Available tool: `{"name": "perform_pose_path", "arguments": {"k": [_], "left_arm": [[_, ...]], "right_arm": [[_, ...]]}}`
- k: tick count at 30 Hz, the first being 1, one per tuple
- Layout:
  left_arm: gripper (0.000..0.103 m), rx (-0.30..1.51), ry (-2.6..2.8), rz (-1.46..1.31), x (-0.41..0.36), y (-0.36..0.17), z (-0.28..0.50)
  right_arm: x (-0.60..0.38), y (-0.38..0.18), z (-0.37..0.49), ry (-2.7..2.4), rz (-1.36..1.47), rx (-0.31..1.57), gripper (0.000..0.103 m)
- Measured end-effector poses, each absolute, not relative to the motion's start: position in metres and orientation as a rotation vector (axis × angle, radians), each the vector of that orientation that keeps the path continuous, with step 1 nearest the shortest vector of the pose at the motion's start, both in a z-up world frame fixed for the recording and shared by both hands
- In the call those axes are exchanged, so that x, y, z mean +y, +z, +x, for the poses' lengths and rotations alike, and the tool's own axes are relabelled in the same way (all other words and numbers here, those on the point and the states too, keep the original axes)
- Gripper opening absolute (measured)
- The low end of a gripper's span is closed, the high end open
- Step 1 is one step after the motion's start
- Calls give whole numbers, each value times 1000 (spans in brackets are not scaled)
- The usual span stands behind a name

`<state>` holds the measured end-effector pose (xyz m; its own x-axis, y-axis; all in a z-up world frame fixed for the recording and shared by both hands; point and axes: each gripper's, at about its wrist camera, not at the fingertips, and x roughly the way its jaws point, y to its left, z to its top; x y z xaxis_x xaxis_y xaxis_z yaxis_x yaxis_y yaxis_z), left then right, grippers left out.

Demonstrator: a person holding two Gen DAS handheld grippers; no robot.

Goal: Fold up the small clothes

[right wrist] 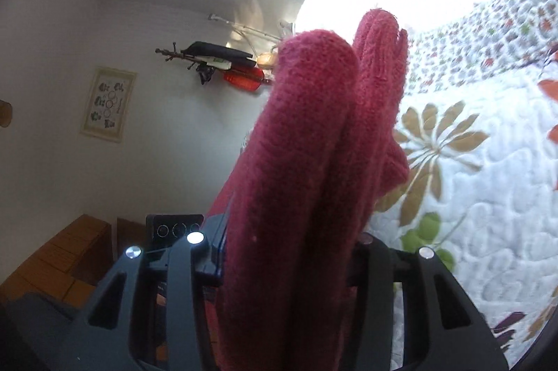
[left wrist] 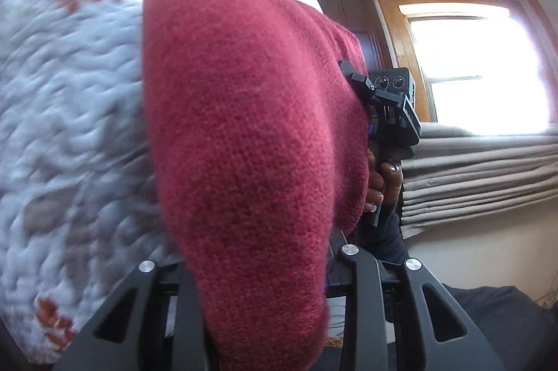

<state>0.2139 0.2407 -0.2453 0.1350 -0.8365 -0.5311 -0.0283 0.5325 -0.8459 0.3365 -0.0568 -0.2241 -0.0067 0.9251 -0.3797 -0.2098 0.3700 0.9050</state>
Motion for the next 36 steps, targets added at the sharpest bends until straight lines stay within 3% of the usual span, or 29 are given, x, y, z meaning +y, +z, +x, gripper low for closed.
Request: {"name": "perform_pose_path", "arguments": {"k": [2,4,6,8,9,11,14,17,18,20,21,24,29,32,36], "left_arm": [[33,1349,-643,-899,254,-273,202],[41,1392,-561,-921,264,-305,192],[54,1406,-541,-1024,261,-326,191],[61,1388,-549,-1046,264,-320,189],[72,1364,-552,-1015,265,-309,188],[80,1300,-515,-942,275,-285,184],[80,1190,-467,-872,296,-248,173],[80,1097,-510,-835,305,-218,167],[80,1075,-533,-835,306,-212,165],[80,1050,-573,-839,325,-210,155],[80,1047,-587,-834,321,-208,157],[81,1029,-631,-833,323,-203,155],[82,1104,-633,-854,312,-213,147],[82,1068,-663,-841,310,-195,145],[89,1016,-667,-826,317,-180,162]], "right_arm": [[-30,-249,326,1020,742,1326,45],[-9,-274,315,926,687,1410,61],[-8,-280,308,874,687,1423,66],[-23,-264,303,821,686,1398,76],[-34,-250,300,792,684,1360,79],[-59,-223,292,714,667,1283,79],[-74,-190,288,677,649,1199,72],[-72,-193,302,678,593,1212,66],[-63,-198,303,662,565,1238,58],[-52,-209,322,635,510,1263,20],[-50,-208,322,622,504,1251,8],[-57,-203,325,584,546,1161,7],[-61,-263,334,493,506,1273,12],[-70,-227,315,511,514,1200,37],[-57,-177,262,626,421,1141,41]]}}
